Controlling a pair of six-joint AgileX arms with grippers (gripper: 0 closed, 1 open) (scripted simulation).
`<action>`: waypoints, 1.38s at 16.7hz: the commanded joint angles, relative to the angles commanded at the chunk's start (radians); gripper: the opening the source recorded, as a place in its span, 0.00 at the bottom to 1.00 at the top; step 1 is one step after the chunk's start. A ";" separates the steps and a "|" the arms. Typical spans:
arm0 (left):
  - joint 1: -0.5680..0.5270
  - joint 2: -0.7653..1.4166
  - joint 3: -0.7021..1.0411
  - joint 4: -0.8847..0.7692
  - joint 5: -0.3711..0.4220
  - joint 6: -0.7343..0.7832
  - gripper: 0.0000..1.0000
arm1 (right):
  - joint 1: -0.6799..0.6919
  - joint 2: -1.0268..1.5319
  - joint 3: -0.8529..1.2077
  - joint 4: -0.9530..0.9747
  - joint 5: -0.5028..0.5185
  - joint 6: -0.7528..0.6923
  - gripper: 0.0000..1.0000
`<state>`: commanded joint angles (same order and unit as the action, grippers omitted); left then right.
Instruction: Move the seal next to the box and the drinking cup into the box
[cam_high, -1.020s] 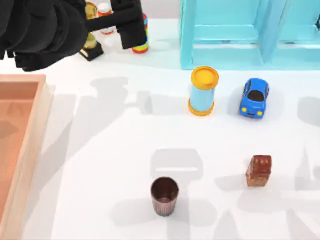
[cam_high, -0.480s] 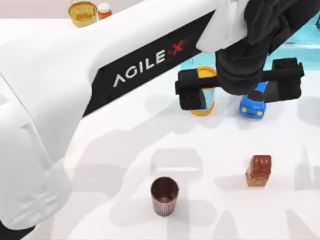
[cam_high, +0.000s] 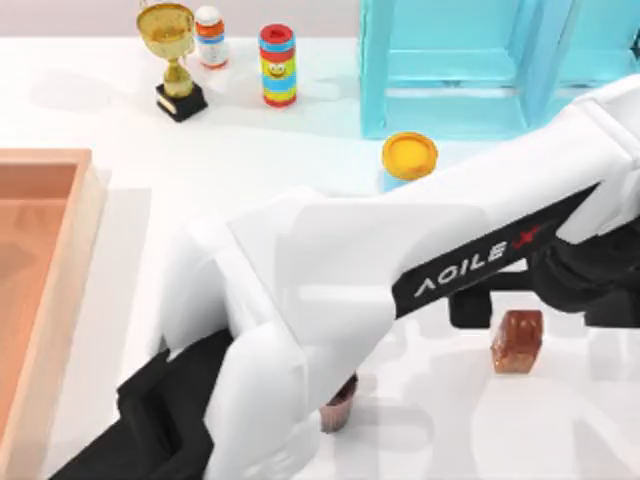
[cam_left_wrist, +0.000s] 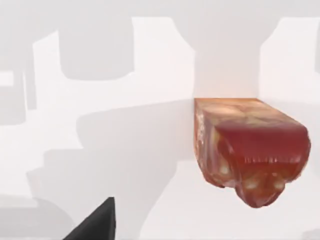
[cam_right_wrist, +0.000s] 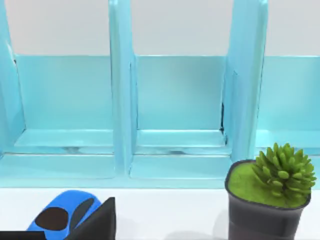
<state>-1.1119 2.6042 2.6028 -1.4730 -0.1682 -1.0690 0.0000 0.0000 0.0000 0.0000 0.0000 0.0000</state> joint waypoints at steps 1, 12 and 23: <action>-0.001 0.001 0.001 -0.001 0.000 -0.001 1.00 | 0.000 0.000 0.000 0.000 0.000 0.000 1.00; 0.019 0.003 -0.190 0.199 0.002 0.020 1.00 | 0.000 0.000 0.000 0.000 0.000 0.000 1.00; 0.028 0.008 -0.299 0.311 0.003 0.028 0.77 | 0.000 0.000 0.000 0.000 0.000 0.000 1.00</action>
<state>-1.0839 2.6119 2.3041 -1.1623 -0.1654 -1.0406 0.0000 0.0000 0.0000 0.0000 0.0000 0.0000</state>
